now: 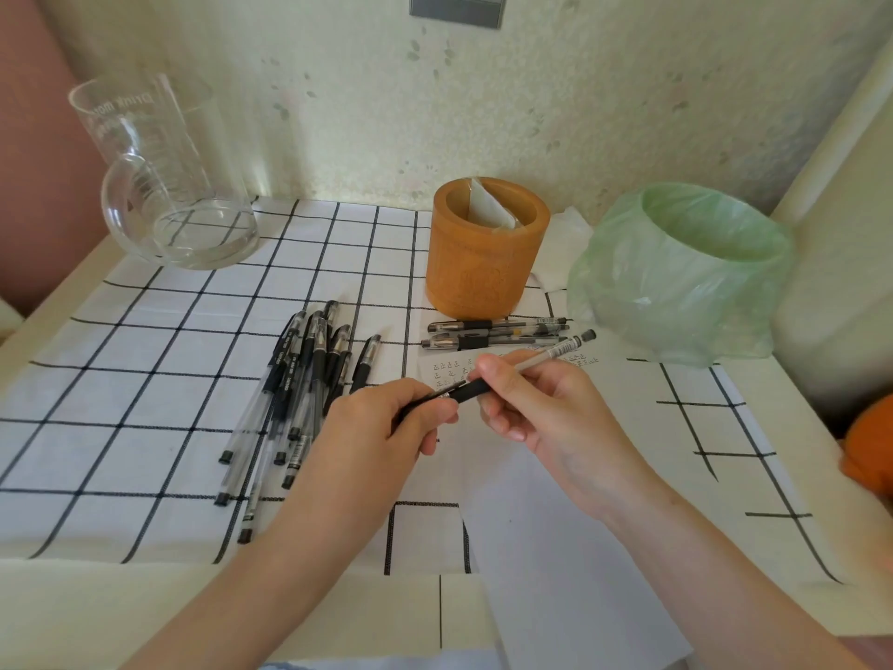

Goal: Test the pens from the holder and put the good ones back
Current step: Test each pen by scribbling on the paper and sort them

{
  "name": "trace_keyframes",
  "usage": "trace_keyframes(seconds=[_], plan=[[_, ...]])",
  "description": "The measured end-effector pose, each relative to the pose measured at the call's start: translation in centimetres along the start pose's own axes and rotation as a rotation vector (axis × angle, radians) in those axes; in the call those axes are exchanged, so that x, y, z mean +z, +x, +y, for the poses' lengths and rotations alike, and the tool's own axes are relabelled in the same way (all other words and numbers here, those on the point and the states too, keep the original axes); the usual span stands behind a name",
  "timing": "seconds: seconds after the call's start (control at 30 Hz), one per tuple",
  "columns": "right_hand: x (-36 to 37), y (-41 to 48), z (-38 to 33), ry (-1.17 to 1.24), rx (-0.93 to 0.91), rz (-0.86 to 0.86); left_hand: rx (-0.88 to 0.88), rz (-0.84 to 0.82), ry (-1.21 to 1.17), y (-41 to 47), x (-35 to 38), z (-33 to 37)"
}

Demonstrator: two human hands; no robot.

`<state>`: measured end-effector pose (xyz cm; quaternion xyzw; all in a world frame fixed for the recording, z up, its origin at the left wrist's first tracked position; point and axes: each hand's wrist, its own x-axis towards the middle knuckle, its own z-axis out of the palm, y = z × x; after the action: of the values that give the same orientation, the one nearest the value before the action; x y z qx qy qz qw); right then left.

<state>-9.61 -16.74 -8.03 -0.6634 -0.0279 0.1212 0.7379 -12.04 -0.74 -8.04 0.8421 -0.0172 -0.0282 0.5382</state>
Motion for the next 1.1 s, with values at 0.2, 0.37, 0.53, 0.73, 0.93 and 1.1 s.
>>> trace_keyframes(seconds=[0.2,0.37,0.53,0.73,0.93,1.1], plan=[[0.1,0.0,-0.2,0.008,0.007,-0.029,-0.036,0.001,-0.079,-0.1,0.1,-0.1],[0.4,0.0,-0.3,0.039,0.022,-0.02,-0.043,-0.008,-0.154,-0.1,0.0,0.2],[1.2,0.4,0.0,0.173,0.119,-0.018,0.03,0.004,0.002,0.3,-0.6,0.5],[-0.1,2.4,-0.8,0.14,0.121,0.144,0.022,0.117,0.534,0.3,-1.4,-0.2],[-1.0,4.5,-0.9,0.249,0.212,0.258,-0.005,0.183,1.026,0.5,-1.9,-1.5],[-1.1,4.7,-0.7,0.322,0.236,0.216,-0.029,0.156,1.164,0.7,-1.3,-2.0]])
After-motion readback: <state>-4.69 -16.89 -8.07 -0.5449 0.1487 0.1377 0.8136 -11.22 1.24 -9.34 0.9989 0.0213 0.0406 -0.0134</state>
